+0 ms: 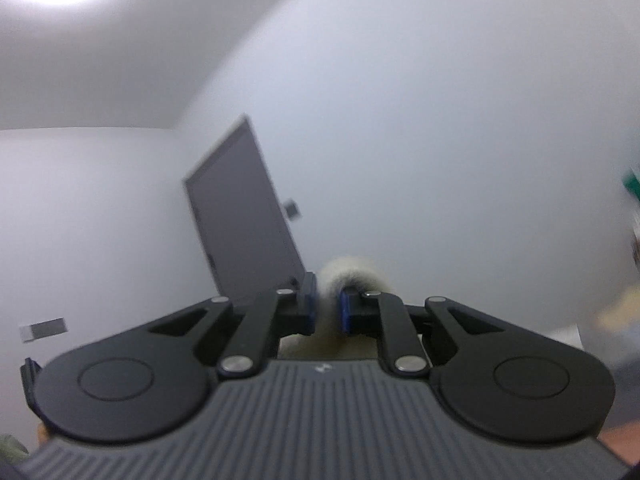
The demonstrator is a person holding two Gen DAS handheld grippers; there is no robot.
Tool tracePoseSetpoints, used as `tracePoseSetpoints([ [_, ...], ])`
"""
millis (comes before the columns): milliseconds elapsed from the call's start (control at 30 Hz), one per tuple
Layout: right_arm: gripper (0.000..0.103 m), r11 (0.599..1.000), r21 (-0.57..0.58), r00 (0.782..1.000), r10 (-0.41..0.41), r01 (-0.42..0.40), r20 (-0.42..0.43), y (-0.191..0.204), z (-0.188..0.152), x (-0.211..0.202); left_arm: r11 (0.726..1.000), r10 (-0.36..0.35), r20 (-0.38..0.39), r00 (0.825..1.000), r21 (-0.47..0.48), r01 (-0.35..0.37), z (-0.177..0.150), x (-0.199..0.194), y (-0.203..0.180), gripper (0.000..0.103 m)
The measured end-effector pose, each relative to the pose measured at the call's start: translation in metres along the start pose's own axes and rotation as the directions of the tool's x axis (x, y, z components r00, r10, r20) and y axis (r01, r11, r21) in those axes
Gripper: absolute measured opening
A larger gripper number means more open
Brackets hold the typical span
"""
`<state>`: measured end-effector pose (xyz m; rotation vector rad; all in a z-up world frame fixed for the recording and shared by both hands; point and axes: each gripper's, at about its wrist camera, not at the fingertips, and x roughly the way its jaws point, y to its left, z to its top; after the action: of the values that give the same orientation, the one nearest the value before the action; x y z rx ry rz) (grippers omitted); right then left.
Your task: Fold large clothes
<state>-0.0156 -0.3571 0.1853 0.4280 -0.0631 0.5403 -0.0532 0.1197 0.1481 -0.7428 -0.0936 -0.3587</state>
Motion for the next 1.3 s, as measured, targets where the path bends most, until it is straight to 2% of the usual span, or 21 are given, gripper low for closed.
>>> tracePoseSetpoints([
  [100, 0.015, 0.998, -0.051, 0.998, 0.045, -0.042, 0.053, 0.024, 0.042, -0.004, 0.997, -0.064, 0.043, 0.997, 0.033, 0.063, 0.032, -0.003, -0.027, 0.006],
  [167, 0.015, 0.995, -0.083, 0.995, 0.058, -0.052, 0.075, 0.040, 0.070, -0.002, 0.995, -0.083, 0.059, 0.995, 0.054, 0.080, 0.052, 0.002, -0.042, 0.006],
  [267, 0.015, 0.995, -0.101, 0.999, 0.019, -0.014, 0.048, 0.053, 0.107, 0.020, 0.995, -0.071, 0.045, 0.996, 0.073, 0.068, 0.070, 0.023, -0.053, 0.006],
  [333, 0.015, 0.996, -0.079, 0.999, -0.035, 0.034, -0.004, 0.047, 0.120, 0.048, 0.994, -0.028, 0.034, 0.999, 0.103, 0.024, 0.071, 0.044, -0.052, 0.007],
  [400, 0.015, 0.994, -0.070, 0.994, -0.083, 0.078, -0.074, 0.030, 0.117, 0.083, 0.994, 0.022, 0.013, 1.000, 0.104, -0.024, 0.064, 0.069, -0.037, 0.007],
  [500, 0.015, 0.985, -0.091, 0.974, -0.161, 0.148, -0.159, -0.008, 0.087, 0.139, 0.989, 0.103, -0.021, 0.994, 0.107, -0.100, 0.042, 0.104, -0.005, 0.007],
  [667, 0.015, 0.973, -0.096, 0.945, -0.227, 0.209, -0.236, -0.062, 0.026, 0.199, 0.966, 0.239, -0.068, 0.969, 0.116, -0.230, -0.009, 0.178, 0.081, 0.007],
  [800, 0.015, 0.965, -0.098, 0.916, -0.262, 0.243, -0.305, -0.109, -0.034, 0.255, 0.942, 0.334, -0.144, 0.931, 0.072, -0.327, -0.043, 0.248, 0.165, 0.007],
  [967, 0.015, 0.949, -0.106, 0.860, -0.313, 0.296, -0.402, -0.183, -0.116, 0.335, 0.900, 0.435, -0.243, 0.867, 0.093, -0.425, -0.097, 0.334, 0.266, 0.007],
  [1100, 0.015, 0.936, -0.101, 0.821, -0.345, 0.337, -0.454, -0.240, -0.193, 0.384, 0.875, 0.484, -0.293, 0.825, 0.150, -0.460, -0.138, 0.385, 0.326, 0.007],
  [1233, 0.016, 0.925, -0.150, 0.769, -0.374, 0.349, -0.518, -0.272, -0.255, 0.420, 0.839, 0.544, -0.346, 0.764, 0.227, -0.495, -0.174, 0.421, 0.370, 0.007],
  [1300, 0.016, 0.922, -0.189, 0.741, -0.385, 0.338, -0.550, -0.275, -0.278, 0.429, 0.821, 0.570, -0.368, 0.734, 0.254, -0.511, -0.187, 0.421, 0.383, 0.007],
])
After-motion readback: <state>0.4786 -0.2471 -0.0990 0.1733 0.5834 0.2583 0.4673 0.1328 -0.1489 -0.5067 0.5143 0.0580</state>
